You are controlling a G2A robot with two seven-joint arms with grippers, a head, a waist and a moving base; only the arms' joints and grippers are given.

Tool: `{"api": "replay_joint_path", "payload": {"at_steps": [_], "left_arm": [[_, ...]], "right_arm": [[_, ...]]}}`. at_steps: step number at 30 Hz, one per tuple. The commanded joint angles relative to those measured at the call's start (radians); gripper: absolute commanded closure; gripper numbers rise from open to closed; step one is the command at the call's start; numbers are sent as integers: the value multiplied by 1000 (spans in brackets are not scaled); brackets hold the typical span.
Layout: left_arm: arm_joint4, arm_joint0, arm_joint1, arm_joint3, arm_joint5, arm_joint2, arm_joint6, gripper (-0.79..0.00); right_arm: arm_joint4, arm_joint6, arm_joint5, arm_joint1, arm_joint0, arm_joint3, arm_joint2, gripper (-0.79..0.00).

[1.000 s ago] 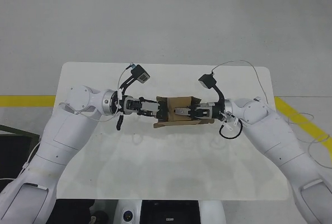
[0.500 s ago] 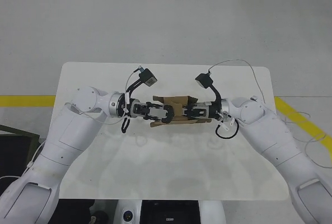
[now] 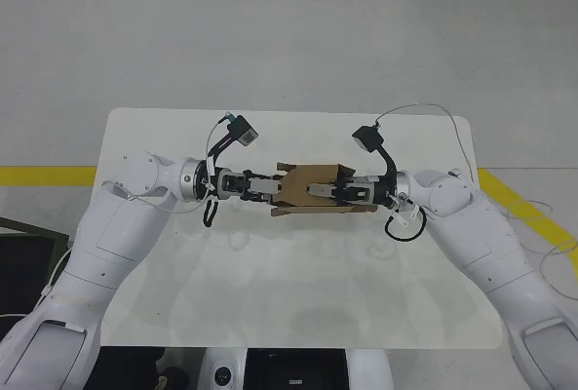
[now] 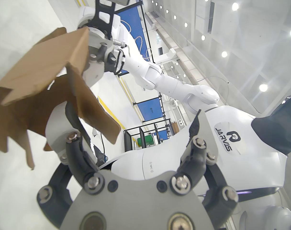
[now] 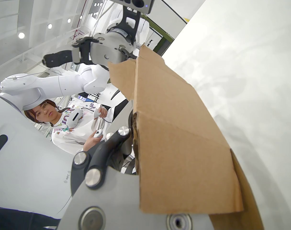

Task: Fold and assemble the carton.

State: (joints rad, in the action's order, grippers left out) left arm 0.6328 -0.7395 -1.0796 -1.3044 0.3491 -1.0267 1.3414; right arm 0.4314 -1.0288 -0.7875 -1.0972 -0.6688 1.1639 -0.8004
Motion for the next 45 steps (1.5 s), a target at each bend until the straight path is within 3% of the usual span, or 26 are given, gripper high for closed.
{"api": "replay_joint_path", "payload": {"at_steps": [1, 14, 24, 45], "left_arm": [[-5, -2, 2, 3, -2, -10, -10, -785], [22, -4, -4, -15, -21, -11, 4, -785], [-8, -3, -3, -8, -23, -22, 3, -785], [-12, -20, -11, -42, -65, 3, 28, -785]], "right_arm": [[4, -13, 9, 2, -12, 16, -2, 0], [22, -53, 49, 12, -48, 96, 11, 0], [23, -30, 26, 17, -45, 58, -21, 0], [-74, 150, 30, -4, -39, 48, -67, 0]]}}
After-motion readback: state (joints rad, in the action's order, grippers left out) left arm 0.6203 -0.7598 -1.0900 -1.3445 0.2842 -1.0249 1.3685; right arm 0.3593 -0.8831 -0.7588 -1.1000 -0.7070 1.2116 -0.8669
